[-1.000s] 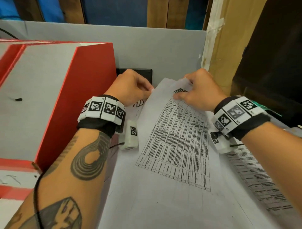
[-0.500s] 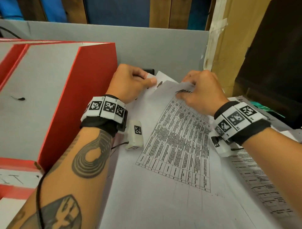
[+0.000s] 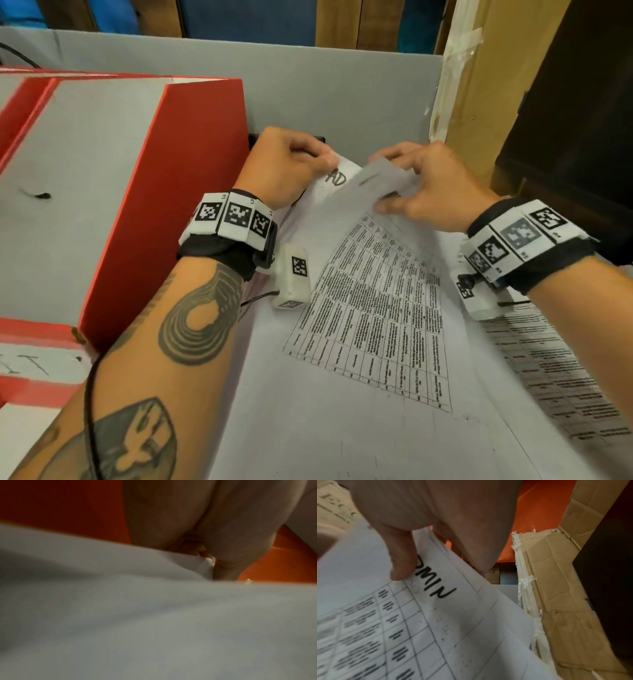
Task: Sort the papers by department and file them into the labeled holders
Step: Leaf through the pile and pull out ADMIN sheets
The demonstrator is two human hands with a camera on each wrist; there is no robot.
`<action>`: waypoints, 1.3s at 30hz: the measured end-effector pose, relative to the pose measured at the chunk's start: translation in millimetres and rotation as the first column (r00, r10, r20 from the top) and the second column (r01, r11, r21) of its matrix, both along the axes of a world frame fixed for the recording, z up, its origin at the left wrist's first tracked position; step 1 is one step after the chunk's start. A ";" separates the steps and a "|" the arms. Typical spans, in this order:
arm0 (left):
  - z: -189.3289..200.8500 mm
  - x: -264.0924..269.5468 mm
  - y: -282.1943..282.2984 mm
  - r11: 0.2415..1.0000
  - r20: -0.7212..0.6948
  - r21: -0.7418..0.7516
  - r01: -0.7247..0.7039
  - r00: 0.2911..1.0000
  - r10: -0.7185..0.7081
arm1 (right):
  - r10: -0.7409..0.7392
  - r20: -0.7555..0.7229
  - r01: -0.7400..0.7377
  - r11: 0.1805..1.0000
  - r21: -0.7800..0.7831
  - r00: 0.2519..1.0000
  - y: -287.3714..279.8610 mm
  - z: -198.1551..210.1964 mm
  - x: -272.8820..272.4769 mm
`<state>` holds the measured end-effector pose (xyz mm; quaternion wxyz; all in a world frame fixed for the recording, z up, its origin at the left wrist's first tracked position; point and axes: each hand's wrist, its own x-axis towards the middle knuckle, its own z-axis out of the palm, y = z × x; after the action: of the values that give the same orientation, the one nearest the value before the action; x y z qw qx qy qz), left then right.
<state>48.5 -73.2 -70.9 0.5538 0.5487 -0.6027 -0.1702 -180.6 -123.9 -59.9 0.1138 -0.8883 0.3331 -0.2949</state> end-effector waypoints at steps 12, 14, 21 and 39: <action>7.0 17.4 7.5 0.798 0.533 0.507 -0.326 0.846 0.007 | 0.002 0.173 0.001 1.000 -0.018 0.985 -13.5 -3.4 -28.7; 5.8 11.2 4.2 0.745 0.626 0.524 -0.413 0.779 -0.009 | 0.057 0.172 -0.061 0.998 0.018 0.983 -15.2 -1.4 -34.5; 6.8 16.9 4.3 0.802 0.444 0.418 -0.426 0.866 0.229 | 0.089 0.093 -0.096 0.992 0.080 0.992 -9.2 8.2 -33.5; 62.1 -4.1 56.1 0.991 0.229 0.031 -0.132 0.966 0.122 | -0.193 0.252 0.239 0.957 -0.165 0.948 41.0 107.2 -0.4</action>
<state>44.4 -17.1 -8.8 0.4786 0.6145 -0.6214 -0.0846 -181.0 -82.8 47.3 0.0322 -0.8124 0.3829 -0.4386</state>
